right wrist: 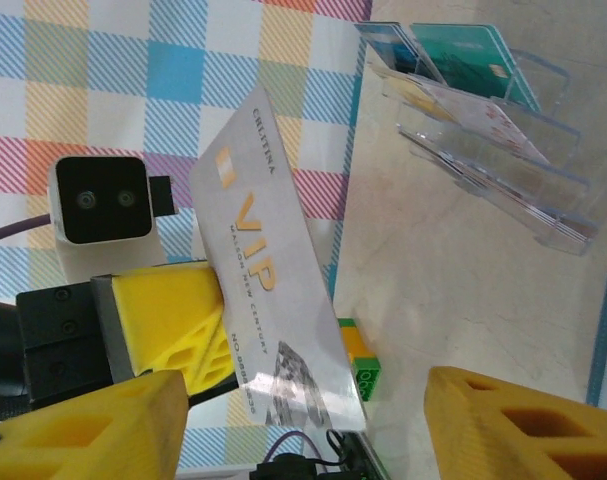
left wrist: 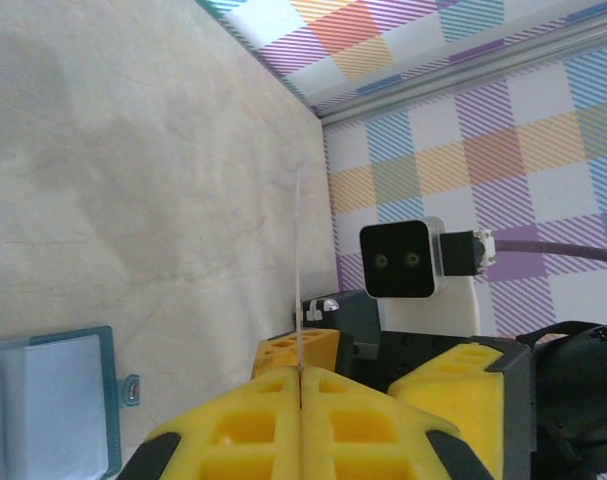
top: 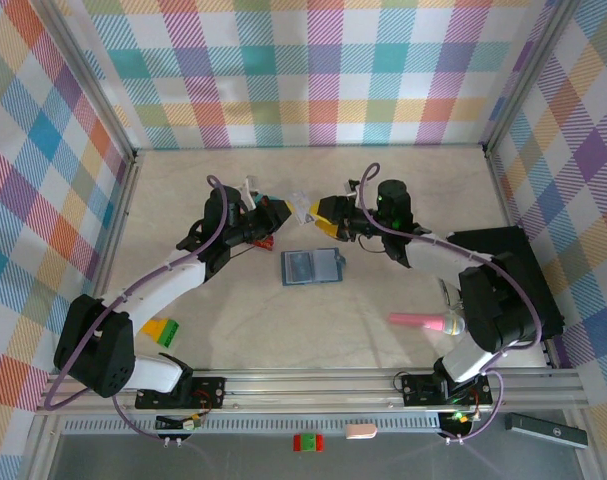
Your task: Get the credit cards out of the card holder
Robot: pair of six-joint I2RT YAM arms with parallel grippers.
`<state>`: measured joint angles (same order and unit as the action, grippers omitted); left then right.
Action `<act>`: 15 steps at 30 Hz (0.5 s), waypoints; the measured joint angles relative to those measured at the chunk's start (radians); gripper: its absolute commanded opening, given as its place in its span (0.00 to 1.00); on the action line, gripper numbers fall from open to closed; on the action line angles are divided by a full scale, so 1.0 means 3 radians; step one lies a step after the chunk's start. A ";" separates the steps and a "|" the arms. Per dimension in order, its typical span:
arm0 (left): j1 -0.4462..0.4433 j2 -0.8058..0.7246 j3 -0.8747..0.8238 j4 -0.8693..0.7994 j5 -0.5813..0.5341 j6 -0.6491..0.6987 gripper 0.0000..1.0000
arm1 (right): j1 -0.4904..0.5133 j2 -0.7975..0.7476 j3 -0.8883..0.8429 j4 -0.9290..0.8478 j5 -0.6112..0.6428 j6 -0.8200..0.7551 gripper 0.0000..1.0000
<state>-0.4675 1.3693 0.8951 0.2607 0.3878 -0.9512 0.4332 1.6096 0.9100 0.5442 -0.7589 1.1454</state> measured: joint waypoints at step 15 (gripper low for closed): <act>0.0045 -0.0006 -0.0079 0.0127 0.0056 -0.0113 0.00 | 0.0000 0.0062 0.0004 0.0282 -0.0036 0.0156 0.23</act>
<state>-0.4541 1.3674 0.8715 0.2989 0.4046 -0.9852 0.4332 1.6283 0.9112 0.6289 -0.7696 1.1923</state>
